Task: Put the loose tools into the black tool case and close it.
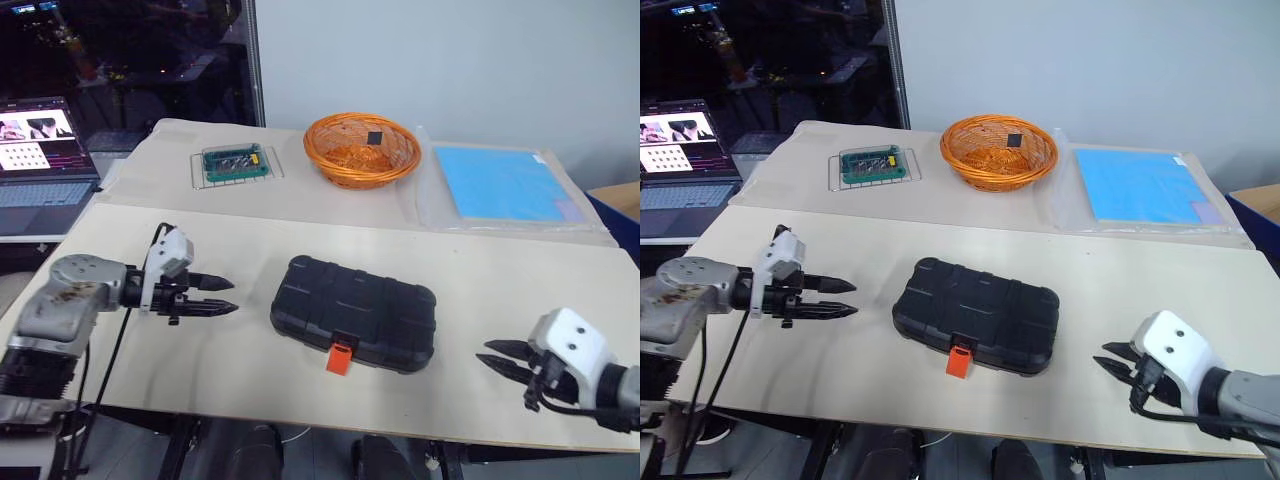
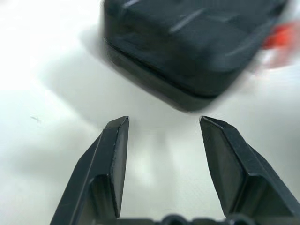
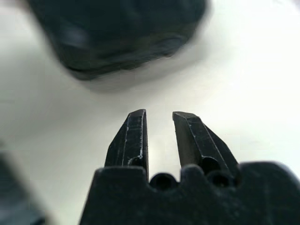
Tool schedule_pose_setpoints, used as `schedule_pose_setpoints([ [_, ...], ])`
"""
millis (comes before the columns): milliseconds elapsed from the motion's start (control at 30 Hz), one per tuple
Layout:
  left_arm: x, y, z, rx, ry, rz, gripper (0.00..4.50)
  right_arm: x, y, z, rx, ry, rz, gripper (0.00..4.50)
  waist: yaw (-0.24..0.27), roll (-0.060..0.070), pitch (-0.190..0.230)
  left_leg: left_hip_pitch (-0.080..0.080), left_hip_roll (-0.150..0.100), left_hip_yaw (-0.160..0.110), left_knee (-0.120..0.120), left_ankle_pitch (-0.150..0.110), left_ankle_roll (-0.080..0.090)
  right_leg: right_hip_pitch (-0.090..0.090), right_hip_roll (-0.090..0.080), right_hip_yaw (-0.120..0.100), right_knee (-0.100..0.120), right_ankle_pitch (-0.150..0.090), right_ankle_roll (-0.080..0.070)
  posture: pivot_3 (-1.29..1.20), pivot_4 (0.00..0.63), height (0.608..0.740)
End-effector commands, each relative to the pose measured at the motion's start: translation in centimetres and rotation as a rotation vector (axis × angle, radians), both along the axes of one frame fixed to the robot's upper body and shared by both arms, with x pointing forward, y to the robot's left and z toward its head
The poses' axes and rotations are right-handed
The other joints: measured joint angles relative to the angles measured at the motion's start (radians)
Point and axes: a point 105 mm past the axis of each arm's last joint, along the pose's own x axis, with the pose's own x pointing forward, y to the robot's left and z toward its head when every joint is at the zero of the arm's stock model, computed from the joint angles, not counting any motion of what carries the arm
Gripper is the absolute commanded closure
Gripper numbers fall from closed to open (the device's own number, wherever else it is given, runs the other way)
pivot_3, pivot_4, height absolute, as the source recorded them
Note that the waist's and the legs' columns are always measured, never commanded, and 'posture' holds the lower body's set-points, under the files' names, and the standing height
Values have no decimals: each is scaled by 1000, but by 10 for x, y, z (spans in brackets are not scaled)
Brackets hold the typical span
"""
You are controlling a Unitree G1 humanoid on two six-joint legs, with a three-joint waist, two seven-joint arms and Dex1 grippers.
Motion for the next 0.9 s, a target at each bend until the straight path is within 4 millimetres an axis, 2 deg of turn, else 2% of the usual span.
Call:
schedule_pose_setpoints([
  [33,-20,-22,27,-83,23,-136,1872,-19,42,8,151,59,175,4412,0,-2,1,0,0,0,0,0,0,0,0,0,0,-1,1,0,150,740],
  [67,-26,-27,30,-91,22,-170,1872,-24,54,5,172,88,221,4461,-1,-2,0,0,0,0,0,0,0,0,0,-1,-1,-1,2,0,150,740],
  [167,-37,-44,29,-70,-9,-257,1230,-19,76,-28,113,182,234,4500,-4,-5,0,0,1,-1,0,0,0,-1,0,-1,-1,-1,1,0,150,740],
  [233,-36,-53,31,-76,-43,-258,481,-7,78,-39,67,169,186,4500,-6,-5,0,0,0,0,-1,0,0,-2,-2,-1,-1,0,-1,0,150,740],
  [300,-37,-57,32,-78,-45,-267,37,10,77,-43,46,123,114,4500,-5,-6,0,0,-1,1,0,0,0,-4,-2,0,-1,0,-1,0,150,740],
  [467,-33,-70,27,-64,-93,-266,37,76,64,-39,-3,-40,-147,4500,-6,-7,0,-2,0,0,0,0,0,-6,0,0,-1,1,-2,0,150,740],
  [500,-32,-71,26,-62,-98,-262,37,84,62,-37,-8,-57,-182,4500,-7,-7,0,-3,0,0,1,0,0,-6,0,0,-1,1,-2,0,150,740],
  [567,-25,-76,23,-65,-118,-234,37,104,63,-31,-29,-91,-211,4500,-4,-7,0,-6,-1,1,1,1,1,-6,0,1,0,4,-5,0,150,740],
  [633,-12,-81,18,-59,-158,-175,37,134,64,-19,-28,-151,-264,4500,-5,-7,0,-7,0,1,2,6,9,-7,0,0,1,5,-5,0,150,740],
  [700,-3,-87,16,-68,-168,-146,37,159,64,-12,-47,-203,-289,4500,-8,-7,0,-7,0,1,2,6,9,-7,1,0,1,5,-5,0,150,740],
  [800,11,-99,17,-76,-214,-116,37,172,61,-12,-66,-190,-275,4500,-3,-7,1,-9,0,0,2,7,11,-9,3,1,2,9,1,0,150,740],
  [900,22,-110,17,-82,-235,-107,37,154,58,-6,-5,-117,-224,4500,14,-6,0,-11,0,-1,0,7,12,-10,4,1,1,8,4,0,150,740],
])
